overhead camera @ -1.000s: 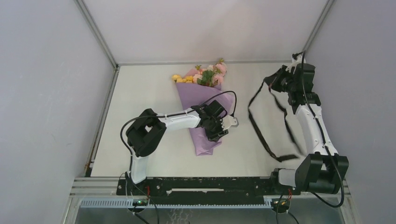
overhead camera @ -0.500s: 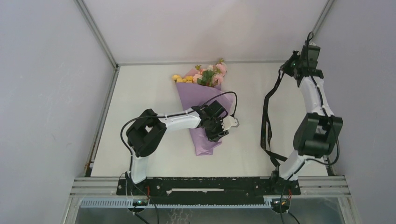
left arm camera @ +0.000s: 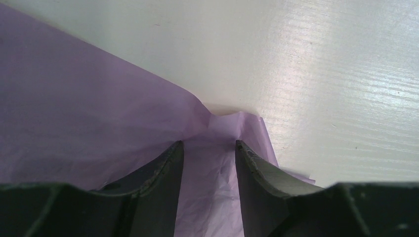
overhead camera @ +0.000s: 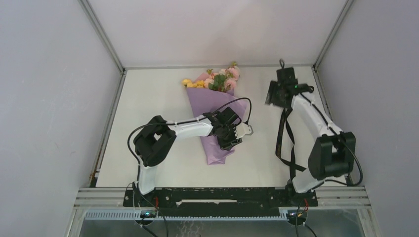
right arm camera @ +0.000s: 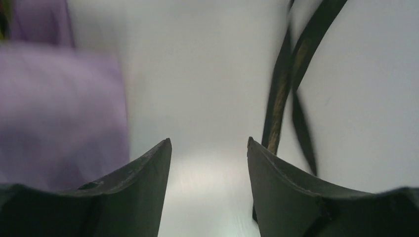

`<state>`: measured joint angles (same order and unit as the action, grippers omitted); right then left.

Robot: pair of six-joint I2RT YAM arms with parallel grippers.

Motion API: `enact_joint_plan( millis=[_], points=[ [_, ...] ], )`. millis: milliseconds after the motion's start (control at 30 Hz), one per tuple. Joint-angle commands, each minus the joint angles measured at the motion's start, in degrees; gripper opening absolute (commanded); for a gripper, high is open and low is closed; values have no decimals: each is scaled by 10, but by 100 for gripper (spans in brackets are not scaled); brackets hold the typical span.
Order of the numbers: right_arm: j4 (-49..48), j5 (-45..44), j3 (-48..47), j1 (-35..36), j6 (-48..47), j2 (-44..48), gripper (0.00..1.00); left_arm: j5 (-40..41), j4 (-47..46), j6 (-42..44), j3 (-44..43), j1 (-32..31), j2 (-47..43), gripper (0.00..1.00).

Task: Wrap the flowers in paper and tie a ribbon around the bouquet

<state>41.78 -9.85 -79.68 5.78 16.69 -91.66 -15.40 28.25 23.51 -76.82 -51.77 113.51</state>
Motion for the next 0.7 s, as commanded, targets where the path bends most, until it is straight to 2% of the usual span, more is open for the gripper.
enact_joint_plan(
  millis=[0, 133, 300, 467, 600, 667],
  points=[
    [28, 65, 136, 13, 54, 74, 65, 10, 32, 1, 28, 0, 26, 49],
    [81, 3, 226, 68, 85, 116, 68, 13, 31, 1, 28, -3, 27, 49],
    [65, 32, 320, 69, 136, 172, 73, 13, 32, 0, 29, -6, 26, 49],
    [17, 100, 373, 55, 136, 138, 72, 13, 32, 0, 29, -7, 21, 49],
    [-20, 113, 391, 61, 133, 85, 67, 14, 33, 2, 31, -7, 17, 49],
    [-35, 118, 392, 67, 131, 67, 54, 14, 33, 2, 32, -7, 15, 49]
  ],
)
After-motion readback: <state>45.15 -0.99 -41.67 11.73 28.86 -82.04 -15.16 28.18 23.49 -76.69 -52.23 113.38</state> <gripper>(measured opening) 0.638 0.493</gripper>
